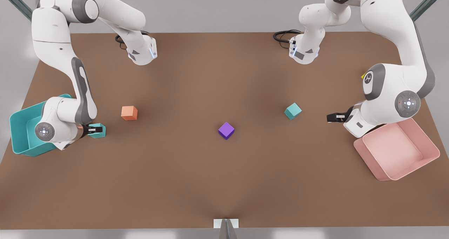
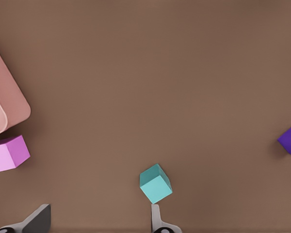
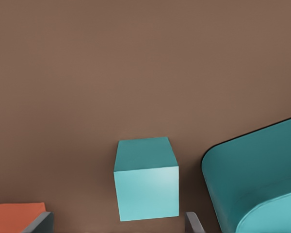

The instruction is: Stack the two blue cubes on top of each other

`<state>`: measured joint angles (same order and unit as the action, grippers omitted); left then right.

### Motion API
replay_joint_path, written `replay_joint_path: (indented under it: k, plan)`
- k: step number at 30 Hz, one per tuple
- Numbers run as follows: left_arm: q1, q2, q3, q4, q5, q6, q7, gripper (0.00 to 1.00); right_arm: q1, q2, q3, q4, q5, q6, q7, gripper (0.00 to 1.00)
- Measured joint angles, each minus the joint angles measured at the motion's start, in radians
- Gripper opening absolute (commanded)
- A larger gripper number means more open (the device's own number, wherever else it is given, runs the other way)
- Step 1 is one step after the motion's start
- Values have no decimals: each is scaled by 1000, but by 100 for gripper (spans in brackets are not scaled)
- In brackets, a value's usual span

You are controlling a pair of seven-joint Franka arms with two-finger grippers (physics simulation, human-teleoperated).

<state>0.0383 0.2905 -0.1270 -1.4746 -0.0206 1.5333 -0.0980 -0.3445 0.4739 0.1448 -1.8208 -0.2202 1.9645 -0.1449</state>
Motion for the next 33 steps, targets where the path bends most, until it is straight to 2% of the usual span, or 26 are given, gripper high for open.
replay_joint_path:
  k: [24, 26, 27, 30, 33]
  plan:
    - [0, 3, 0, 0, 0, -16, -11, 100, -25, 163, -19, -1, -52, 41, -2, 99]
    - [0, 2, 0, 0, 0, -18, -12, 100, -25, 163, -18, 0, -48, 42, -5, 46]
    - [0, 3, 0, 0, 0, -18, -12, 100, -25, 162, -18, 1, -40, 41, -9, 41]
    - [0, 4, 0, 0, 0, -19, -12, 100, -24, 143, 6, 21, -28, 18, -17, 38]
    - [-5, 4, 0, 3, 1, -19, -13, 100, -20, 125, 136, 97, 40, -46, -20, 38]
